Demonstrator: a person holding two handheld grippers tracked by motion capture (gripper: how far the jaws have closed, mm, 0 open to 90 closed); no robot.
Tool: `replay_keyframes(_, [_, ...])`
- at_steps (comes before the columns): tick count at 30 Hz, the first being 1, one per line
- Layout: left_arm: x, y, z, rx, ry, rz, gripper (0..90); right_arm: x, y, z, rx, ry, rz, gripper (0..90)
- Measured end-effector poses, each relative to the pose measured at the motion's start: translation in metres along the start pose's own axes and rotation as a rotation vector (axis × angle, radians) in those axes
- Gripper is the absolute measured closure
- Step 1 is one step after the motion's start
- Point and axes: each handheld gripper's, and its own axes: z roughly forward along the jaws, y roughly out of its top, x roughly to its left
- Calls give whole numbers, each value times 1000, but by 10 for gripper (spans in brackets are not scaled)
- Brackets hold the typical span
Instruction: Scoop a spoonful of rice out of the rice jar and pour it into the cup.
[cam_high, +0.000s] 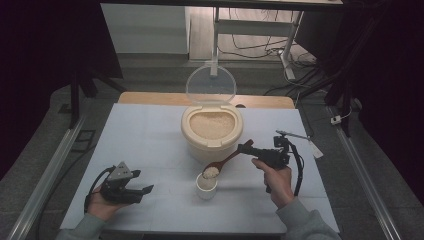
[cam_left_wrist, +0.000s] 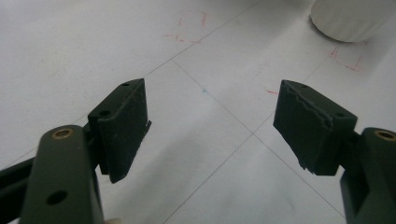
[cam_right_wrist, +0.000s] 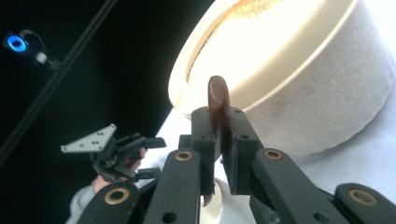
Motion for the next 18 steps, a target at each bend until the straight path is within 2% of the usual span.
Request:
replay_keyframes(9, [0,0,0,0,0,-1,255,14,-1,3,11,-27,-123,836])
replay_keyframes(15, [0,0,0,1,1,-1,255,25,-3,0,-1,-40,-270,836])
replay_keyframes(18, [0,0,0,2,1,0,255,28,-3,-1,-6,-27,-287,836])
